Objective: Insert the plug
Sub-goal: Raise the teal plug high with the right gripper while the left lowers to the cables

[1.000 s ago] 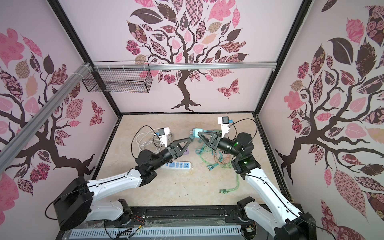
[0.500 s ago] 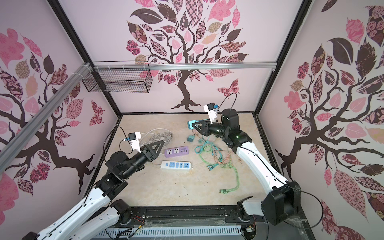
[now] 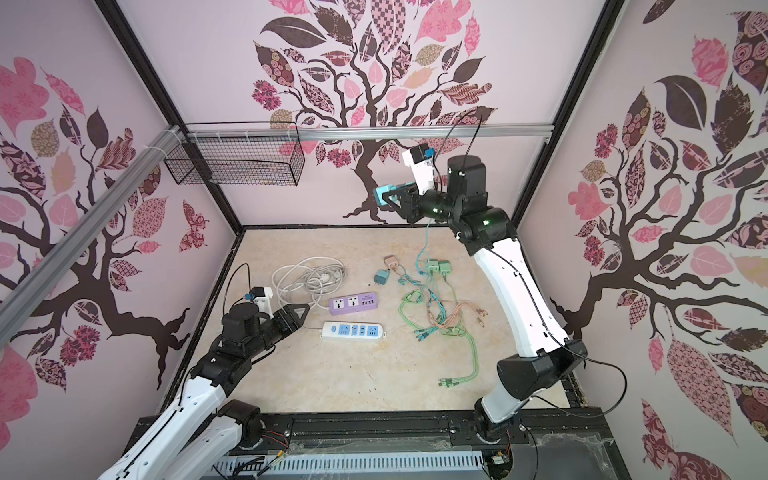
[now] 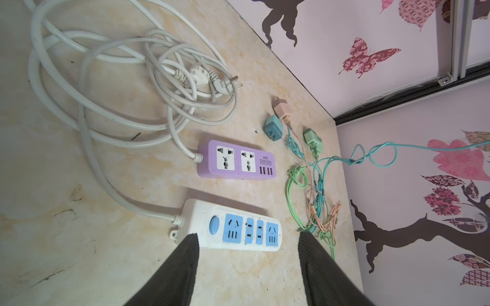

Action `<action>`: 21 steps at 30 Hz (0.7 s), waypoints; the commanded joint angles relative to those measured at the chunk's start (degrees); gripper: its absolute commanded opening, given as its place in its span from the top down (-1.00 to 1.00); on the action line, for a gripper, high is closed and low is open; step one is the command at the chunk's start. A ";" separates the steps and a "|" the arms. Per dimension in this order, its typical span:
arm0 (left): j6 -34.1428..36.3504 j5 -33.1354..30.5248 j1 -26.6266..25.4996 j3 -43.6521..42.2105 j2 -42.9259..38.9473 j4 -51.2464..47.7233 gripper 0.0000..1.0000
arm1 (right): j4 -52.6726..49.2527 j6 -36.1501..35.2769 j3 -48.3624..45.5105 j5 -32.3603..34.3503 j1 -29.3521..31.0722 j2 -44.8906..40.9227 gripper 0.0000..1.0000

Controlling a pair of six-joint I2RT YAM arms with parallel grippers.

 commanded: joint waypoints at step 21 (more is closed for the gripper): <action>6.03 13.82 -1.40 0.82 10.40 10.64 -0.36 | -5.14 -8.70 21.47 2.23 -0.04 1.34 0.92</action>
